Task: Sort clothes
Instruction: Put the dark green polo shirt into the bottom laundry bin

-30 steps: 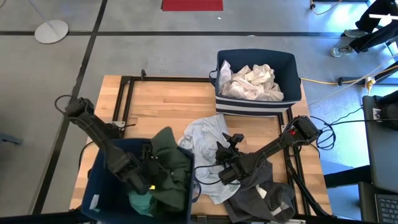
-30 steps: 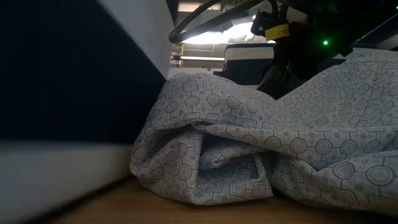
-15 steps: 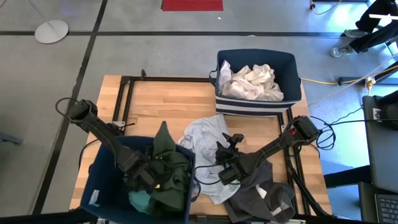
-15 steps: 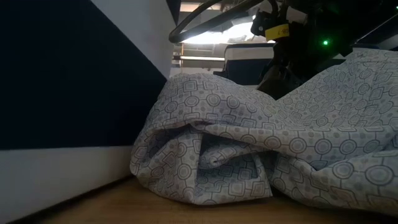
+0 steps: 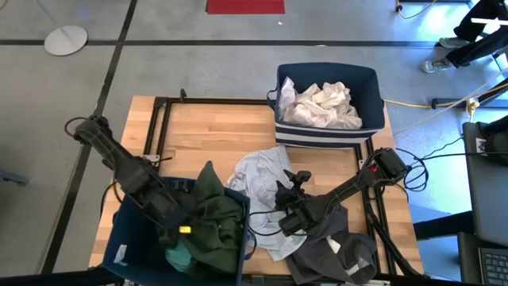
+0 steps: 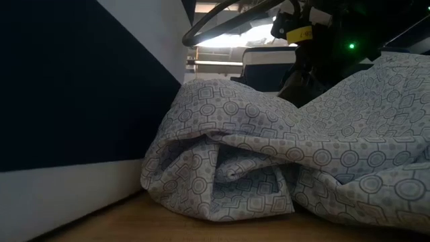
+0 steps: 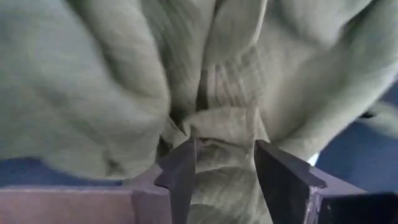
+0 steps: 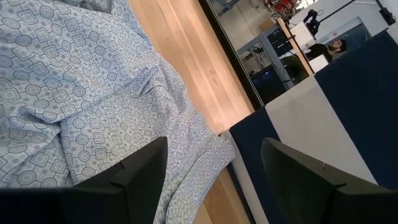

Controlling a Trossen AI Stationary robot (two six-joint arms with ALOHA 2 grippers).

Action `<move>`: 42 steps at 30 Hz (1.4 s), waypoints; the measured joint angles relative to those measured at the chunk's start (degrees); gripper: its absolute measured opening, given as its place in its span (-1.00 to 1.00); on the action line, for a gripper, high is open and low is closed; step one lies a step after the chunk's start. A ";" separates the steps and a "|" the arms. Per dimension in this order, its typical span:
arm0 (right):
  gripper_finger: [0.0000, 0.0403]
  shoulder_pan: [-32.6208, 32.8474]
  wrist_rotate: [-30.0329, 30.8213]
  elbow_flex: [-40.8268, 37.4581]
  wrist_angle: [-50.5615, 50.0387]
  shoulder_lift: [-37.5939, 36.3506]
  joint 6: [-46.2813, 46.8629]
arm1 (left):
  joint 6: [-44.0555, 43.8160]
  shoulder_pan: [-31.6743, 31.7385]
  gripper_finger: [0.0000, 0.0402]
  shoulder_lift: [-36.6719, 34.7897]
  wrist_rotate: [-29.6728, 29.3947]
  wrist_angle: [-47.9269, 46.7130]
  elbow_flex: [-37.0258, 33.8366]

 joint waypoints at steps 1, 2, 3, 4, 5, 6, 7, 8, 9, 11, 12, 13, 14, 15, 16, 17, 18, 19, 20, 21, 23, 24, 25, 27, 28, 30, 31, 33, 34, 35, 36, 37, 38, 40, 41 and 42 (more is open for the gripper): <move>0.30 0.00 0.00 0.00 0.00 0.00 0.00 | -0.17 0.00 -0.24 -1.17 -0.61 -0.07 0.23; 0.30 0.00 0.00 0.00 0.02 0.00 0.00 | -0.22 0.00 -0.25 -2.40 -1.36 -0.09 0.46; 0.30 0.00 0.00 0.00 0.00 0.00 0.00 | -0.21 0.00 -0.25 -3.66 -2.16 -0.08 0.63; 0.30 0.00 0.00 0.00 0.00 0.00 0.00 | -0.13 0.00 -0.25 -4.90 -2.97 -0.08 0.77; 0.30 0.00 0.01 0.00 0.00 0.00 0.00 | 0.01 0.00 -0.25 -6.13 -3.97 -0.10 0.97; 0.30 0.00 0.02 0.00 0.00 0.00 0.00 | 0.42 0.00 -0.25 -7.28 -5.23 -0.06 1.07; 0.30 0.00 0.02 0.00 0.00 0.00 -0.01 | 1.30 0.00 -0.25 -8.50 -6.74 -0.08 1.08; 0.30 0.00 0.02 0.00 0.00 0.00 0.00 | 2.07 0.00 -0.25 -9.51 -8.63 -0.10 1.08; 0.30 0.00 0.03 0.00 0.00 0.00 0.00 | 3.02 0.00 -0.25 -10.49 -10.83 -0.10 1.08; 0.30 0.00 0.07 0.00 0.00 0.00 0.00 | 3.94 0.03 -0.25 -12.36 -15.93 -0.08 1.08; 0.30 0.00 0.07 0.00 0.00 0.00 -0.02 | 4.54 0.13 -0.25 -13.19 -19.26 -0.08 1.08; 0.30 0.00 0.11 0.00 0.00 0.00 0.00 | 4.61 0.22 -0.25 -13.83 -22.52 -0.14 1.08; 0.30 0.00 0.11 0.00 0.00 0.00 -0.02 | 4.53 0.24 -0.25 -14.34 -25.45 -0.25 1.08; 0.30 0.00 0.12 0.00 0.00 0.00 -0.01 | 4.23 0.24 -0.25 -14.62 -27.36 -0.40 1.08; 0.30 0.00 0.12 0.00 0.00 0.00 0.00 | 3.72 0.26 -0.25 -14.72 -28.18 -0.47 1.08; 0.30 0.00 0.14 0.00 0.00 0.00 -0.02 | 3.15 0.28 -0.25 -14.73 -28.29 -0.45 1.08; 0.30 0.00 0.13 0.00 0.00 0.00 -0.01 | 2.62 0.30 -0.25 -14.67 -28.28 -0.45 1.07; 0.30 0.00 0.13 0.00 0.00 0.00 -0.02 | 1.77 0.51 -0.25 -14.51 -28.26 -0.45 1.05; 0.30 0.00 0.14 0.00 0.00 0.00 -0.01 | 1.03 0.83 -0.25 -14.23 -28.18 -0.43 1.05; 0.30 0.00 0.20 0.00 0.00 0.00 -0.02 | 0.13 1.23 -0.25 -13.92 -28.16 -0.46 1.05; 0.30 0.00 0.21 0.00 0.00 0.00 -0.04 | -0.10 2.10 -0.25 -13.09 -28.18 -0.74 1.05; 0.30 0.00 0.22 0.00 0.00 0.00 -0.04 | 0.09 2.60 -0.25 -12.63 -28.19 -0.84 1.03; 0.30 0.00 0.22 0.00 0.01 0.00 -0.04 | 0.15 3.21 -0.25 -12.19 -28.21 -0.85 1.03; 0.30 0.00 0.22 0.00 0.00 0.00 -0.07 | -0.32 4.51 -0.25 -11.34 -27.87 -1.17 1.03; 0.30 0.00 0.24 0.00 0.00 0.00 -0.07 | -0.50 5.22 -0.25 -10.87 -26.99 -1.40 1.03; 0.30 0.00 0.22 0.00 -0.02 0.00 -0.07 | 0.43 6.24 -0.25 -9.84 -24.81 -1.28 1.03; 0.30 -0.01 0.24 0.00 -0.01 0.00 -0.08 | 1.23 6.67 -0.25 -9.35 -23.90 -1.13 1.03; 0.30 -0.01 0.25 0.00 -0.02 0.00 -0.09 | 2.27 7.32 -0.25 -8.67 -22.43 -0.45 1.01; 0.30 0.00 0.37 0.00 -0.03 0.00 -0.09 | 3.06 7.64 -0.25 -8.42 -22.04 0.10 1.01; 0.30 0.00 0.42 0.00 -0.02 0.00 -0.09 | 3.56 7.92 -0.25 -8.20 -21.80 0.69 1.01; 0.30 0.00 0.42 0.00 -0.02 0.00 -0.09 | 4.25 8.23 -0.25 -7.96 -21.57 0.96 1.01; 0.30 0.00 0.42 0.00 -0.02 0.00 -0.09 | 4.94 8.54 -0.25 -7.77 -21.07 1.31 1.01; 0.30 -0.02 0.42 0.00 -0.02 0.00 -0.09 | 6.11 8.77 -0.25 -7.64 -20.64 2.19 0.99; 0.30 0.00 0.42 0.00 -0.02 0.00 -0.09 | 8.22 8.92 -0.25 -7.63 -20.18 4.11 0.99; 0.30 0.00 0.42 0.00 -0.02 0.00 -0.09 | 9.55 8.89 -0.25 -7.74 -20.13 5.20 0.99; 0.30 0.00 0.42 0.00 -0.02 0.00 -0.09 | 10.83 8.85 -0.25 -7.86 -20.00 6.16 0.99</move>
